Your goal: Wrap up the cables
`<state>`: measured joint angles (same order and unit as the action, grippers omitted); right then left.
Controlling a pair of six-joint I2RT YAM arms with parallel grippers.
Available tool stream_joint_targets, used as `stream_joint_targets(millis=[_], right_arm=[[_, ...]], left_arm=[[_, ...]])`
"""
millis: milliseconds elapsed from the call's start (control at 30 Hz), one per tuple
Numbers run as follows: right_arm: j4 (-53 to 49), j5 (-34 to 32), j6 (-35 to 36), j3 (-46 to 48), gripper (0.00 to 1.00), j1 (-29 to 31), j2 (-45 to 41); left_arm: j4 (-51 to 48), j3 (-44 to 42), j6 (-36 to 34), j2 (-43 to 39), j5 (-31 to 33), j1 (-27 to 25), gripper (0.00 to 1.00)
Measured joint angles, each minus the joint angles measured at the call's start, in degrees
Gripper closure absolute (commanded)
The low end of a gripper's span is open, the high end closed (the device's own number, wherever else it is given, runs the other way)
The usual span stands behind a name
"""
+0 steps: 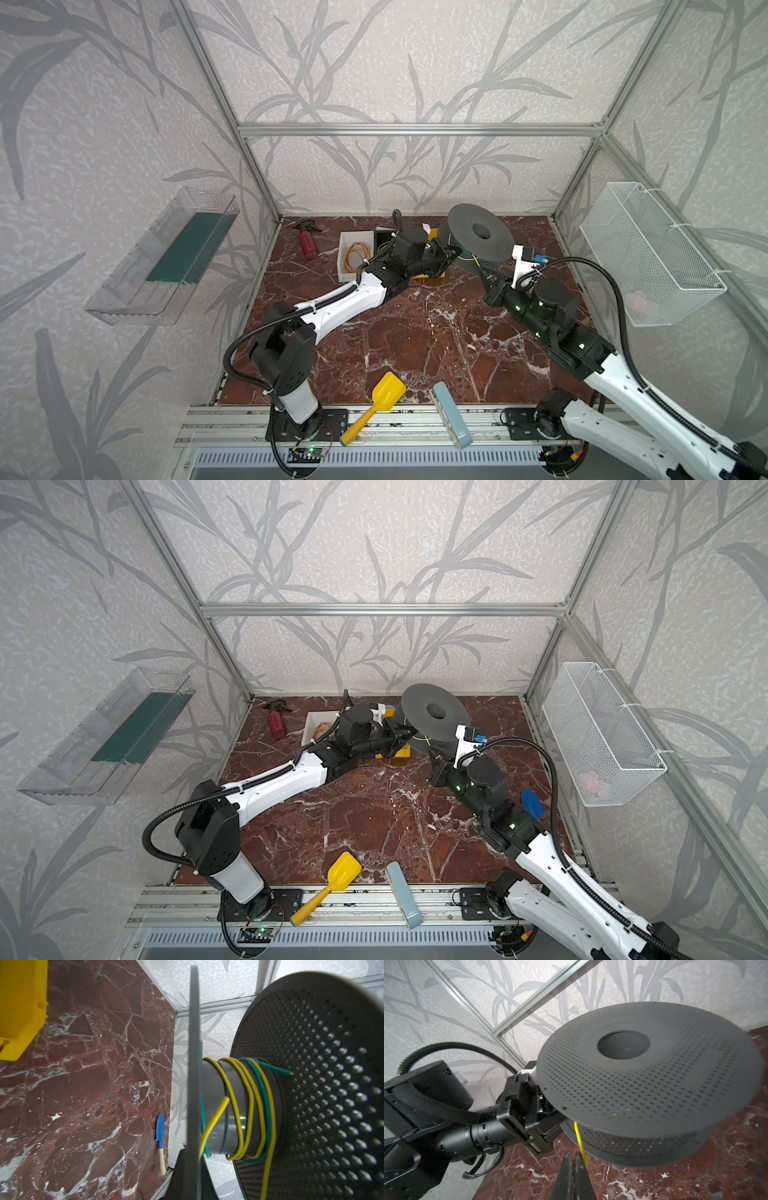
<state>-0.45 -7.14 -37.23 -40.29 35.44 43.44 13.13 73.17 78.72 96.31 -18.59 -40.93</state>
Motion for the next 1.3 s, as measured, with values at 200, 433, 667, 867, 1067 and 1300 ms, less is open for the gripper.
stream_joint_targets(millis=[200,433,667,867,1067,1300], right_arm=[[3.69,4.81,-6.99,5.07,1.0,-10.58,-3.82],[6.25,19.47,-15.91,5.51,1.0,-27.12,-4.55],[8.68,30.34,-19.45,1.77,1.0,-35.21,0.81],[15.87,39.82,-25.09,0.44,1.0,-37.24,6.36],[19.28,48.81,-27.56,-6.03,1.0,-36.46,15.02],[12.55,48.09,-22.36,-10.54,0.99,-35.5,14.23]], left_arm=[[3.72,-1.9,0.11,-0.63,-0.15,-0.55,1.0],[11.41,-5.64,-0.17,-3.89,-4.02,-1.68,1.0],[16.94,-7.93,-0.37,-4.42,-9.6,-1.46,1.0],[18.05,-10.91,-0.81,-7.96,-14.03,-0.57,1.0],[12.81,-9.14,-4.81,-9.94,-16.92,0.5,1.0],[6.49,-4.35,-8.9,-10.1,-17.73,0.63,1.0]])
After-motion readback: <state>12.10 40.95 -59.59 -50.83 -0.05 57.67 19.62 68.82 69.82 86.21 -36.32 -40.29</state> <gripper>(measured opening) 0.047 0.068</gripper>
